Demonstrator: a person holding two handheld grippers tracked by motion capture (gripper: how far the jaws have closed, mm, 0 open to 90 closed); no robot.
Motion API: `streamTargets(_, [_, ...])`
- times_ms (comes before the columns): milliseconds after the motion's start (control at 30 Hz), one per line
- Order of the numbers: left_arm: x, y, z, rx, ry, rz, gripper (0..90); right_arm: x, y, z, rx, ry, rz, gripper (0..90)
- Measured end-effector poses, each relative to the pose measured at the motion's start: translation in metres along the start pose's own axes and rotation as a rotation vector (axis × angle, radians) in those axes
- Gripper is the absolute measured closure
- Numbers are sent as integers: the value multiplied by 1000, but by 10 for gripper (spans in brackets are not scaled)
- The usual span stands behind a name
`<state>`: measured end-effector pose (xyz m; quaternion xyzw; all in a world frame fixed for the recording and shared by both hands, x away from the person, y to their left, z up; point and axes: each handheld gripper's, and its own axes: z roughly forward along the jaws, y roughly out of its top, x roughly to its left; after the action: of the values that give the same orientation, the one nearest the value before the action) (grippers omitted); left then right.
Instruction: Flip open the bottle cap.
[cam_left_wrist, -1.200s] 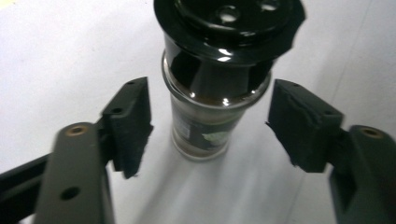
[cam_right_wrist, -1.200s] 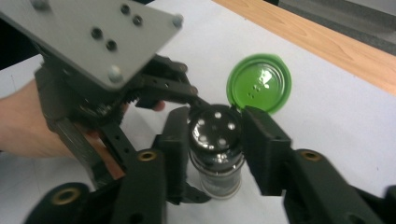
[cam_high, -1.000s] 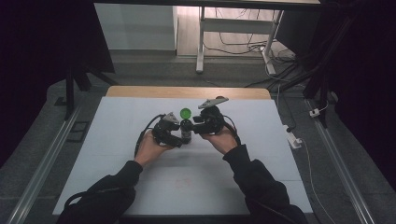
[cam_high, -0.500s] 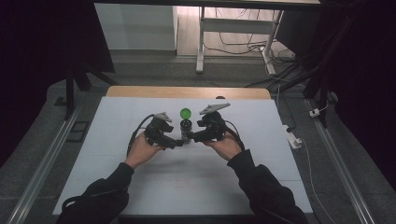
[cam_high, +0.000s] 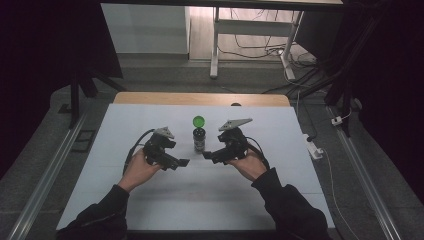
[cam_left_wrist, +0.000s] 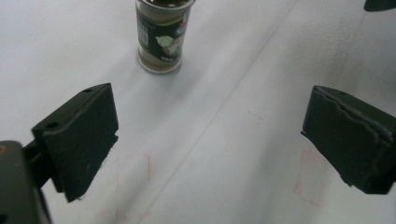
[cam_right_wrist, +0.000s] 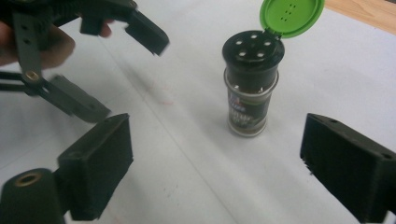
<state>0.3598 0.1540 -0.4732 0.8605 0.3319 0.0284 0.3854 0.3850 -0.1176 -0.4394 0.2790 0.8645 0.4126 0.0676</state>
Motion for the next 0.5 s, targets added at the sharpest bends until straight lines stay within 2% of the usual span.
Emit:
streamTargets(233, [-9, -16, -24, -34, 2, -21, 22, 8, -12, -14, -5, 12, -13, 17])
streamTargets(500, [-18, -38, -47, -49, 28, -35, 10, 15, -33, -31, 5, -7, -30, 0])
